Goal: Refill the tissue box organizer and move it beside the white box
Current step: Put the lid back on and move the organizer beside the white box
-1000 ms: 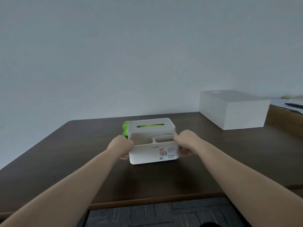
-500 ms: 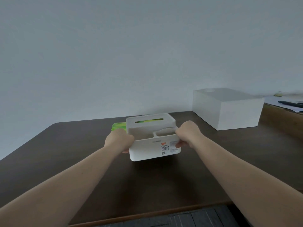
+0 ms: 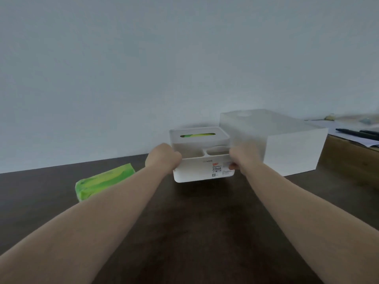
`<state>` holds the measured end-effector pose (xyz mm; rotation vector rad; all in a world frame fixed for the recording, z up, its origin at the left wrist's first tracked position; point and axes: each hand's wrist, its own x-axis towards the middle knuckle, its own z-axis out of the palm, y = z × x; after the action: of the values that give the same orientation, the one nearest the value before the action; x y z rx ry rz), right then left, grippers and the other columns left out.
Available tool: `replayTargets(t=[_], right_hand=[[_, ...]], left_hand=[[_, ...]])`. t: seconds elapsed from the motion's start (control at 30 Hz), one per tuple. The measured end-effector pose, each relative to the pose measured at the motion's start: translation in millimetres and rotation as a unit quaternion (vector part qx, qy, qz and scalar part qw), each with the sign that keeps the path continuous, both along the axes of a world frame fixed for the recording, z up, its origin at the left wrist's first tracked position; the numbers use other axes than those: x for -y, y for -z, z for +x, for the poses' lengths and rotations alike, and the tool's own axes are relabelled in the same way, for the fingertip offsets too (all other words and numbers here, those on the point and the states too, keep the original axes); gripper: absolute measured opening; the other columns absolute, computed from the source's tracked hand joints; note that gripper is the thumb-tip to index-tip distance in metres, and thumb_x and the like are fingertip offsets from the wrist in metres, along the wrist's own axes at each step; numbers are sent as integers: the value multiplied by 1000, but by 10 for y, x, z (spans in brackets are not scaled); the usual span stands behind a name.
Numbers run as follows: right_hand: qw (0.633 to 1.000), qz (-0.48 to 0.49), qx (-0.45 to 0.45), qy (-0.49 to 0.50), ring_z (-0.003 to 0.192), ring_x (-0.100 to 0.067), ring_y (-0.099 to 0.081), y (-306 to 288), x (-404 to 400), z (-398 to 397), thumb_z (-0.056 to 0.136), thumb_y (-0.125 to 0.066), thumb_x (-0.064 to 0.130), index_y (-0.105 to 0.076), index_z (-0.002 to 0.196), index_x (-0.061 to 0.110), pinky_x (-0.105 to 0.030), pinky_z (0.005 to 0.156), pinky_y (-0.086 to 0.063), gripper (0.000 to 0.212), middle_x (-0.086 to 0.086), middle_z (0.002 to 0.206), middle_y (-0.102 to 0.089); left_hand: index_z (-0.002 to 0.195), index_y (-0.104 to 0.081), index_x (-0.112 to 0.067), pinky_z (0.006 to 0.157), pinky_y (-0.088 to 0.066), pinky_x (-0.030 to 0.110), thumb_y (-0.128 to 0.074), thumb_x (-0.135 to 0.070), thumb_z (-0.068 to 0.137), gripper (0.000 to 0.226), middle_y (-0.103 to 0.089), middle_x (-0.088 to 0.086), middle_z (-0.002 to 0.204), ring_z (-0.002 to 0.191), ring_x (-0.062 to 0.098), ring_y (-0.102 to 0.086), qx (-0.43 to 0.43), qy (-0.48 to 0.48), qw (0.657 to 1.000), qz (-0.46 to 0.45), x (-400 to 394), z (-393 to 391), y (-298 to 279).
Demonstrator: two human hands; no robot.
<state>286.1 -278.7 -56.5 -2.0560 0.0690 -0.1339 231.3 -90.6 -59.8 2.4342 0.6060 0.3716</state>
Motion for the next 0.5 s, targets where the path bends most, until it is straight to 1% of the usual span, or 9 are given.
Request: replayTargets(t=[0.07, 0.1, 0.17, 0.2, 0.27, 0.33, 0.4, 0.47, 0.5], right_hand=[[1000, -22, 4, 7, 77, -42, -73, 4, -23, 231, 93, -46, 11, -48, 62, 10, -48, 72, -60, 31, -9, 61, -56], [1000, -28, 6, 14, 76, -41, -74, 16, -39, 342, 92, -47, 12, -50, 61, 9, -46, 70, -59, 31, -10, 59, -59], [999, -31, 7, 36, 74, -38, -73, 52, -78, 540, 86, -51, 9, -53, 61, 7, -46, 72, -61, 26, -13, 61, -63], [998, -31, 11, 45, 75, -38, -73, 81, -102, 630, 85, -52, 9, -55, 62, 6, -47, 75, -61, 23, -15, 65, -66], [998, -28, 22, 51, 81, -37, -73, 143, -150, 796, 84, -51, 15, -63, 75, 2, -47, 77, -61, 19, -20, 80, -71], [997, -27, 29, 70, 86, -37, -73, 225, -166, 960, 81, -52, 20, -68, 95, 0, -46, 79, -61, 29, -20, 95, -73], [996, -28, 24, 86, 87, -36, -73, 289, -148, 1051, 80, -54, 18, -69, 99, 1, -40, 75, -60, 30, -18, 97, -73], [994, -41, 26, 98, 92, -35, -71, 303, -145, 1053, 81, -55, 12, -68, 102, 0, -32, 68, -52, 28, -18, 100, -73], [993, -52, 33, 105, 96, -35, -69, 314, -152, 1068, 83, -54, 11, -67, 106, -1, -32, 68, -49, 29, -19, 105, -72]], left_hand=[[58, -47, -8, 57, -41, 26, -45, -12, 78, 21, -59, 8, 63, 62, 29, -59, 4, -3, 1000, -11, -4, 284, 28], [58, -45, -9, 53, -37, 25, -46, -11, 80, 22, -54, 6, 61, 58, 26, -53, 7, -7, 1000, -13, -14, 411, 47], [58, -41, -9, 47, -30, 23, -47, -9, 84, 26, -46, 4, 58, 54, 21, -45, 18, -14, 1000, -15, -37, 636, 86], [58, -39, -9, 46, -29, 23, -46, -8, 85, 28, -45, 4, 57, 51, 20, -43, 23, -14, 999, -17, -43, 729, 102], [57, -40, -9, 45, -28, 23, -46, -7, 85, 29, -48, 4, 52, 47, 17, -43, 27, -14, 999, -22, -42, 889, 149], [57, -42, -9, 46, -32, 22, -44, -7, 83, 26, -53, 6, 48, 46, 20, -50, 28, -13, 999, -37, -22, 1024, 212], [59, -42, -10, 47, -35, 22, -41, -7, 82, 23, -56, 7, 46, 45, 21, -55, 31, -8, 998, -57, 17, 1127, 262], [60, -41, -10, 48, -34, 22, -39, -8, 83, 23, -57, 7, 47, 43, 19, -55, 40, -9, 997, -72, 47, 1192, 271], [60, -41, -10, 47, -34, 22, -39, -9, 84, 24, -57, 7, 47, 43, 19, -56, 46, -8, 996, -82, 58, 1209, 275]])
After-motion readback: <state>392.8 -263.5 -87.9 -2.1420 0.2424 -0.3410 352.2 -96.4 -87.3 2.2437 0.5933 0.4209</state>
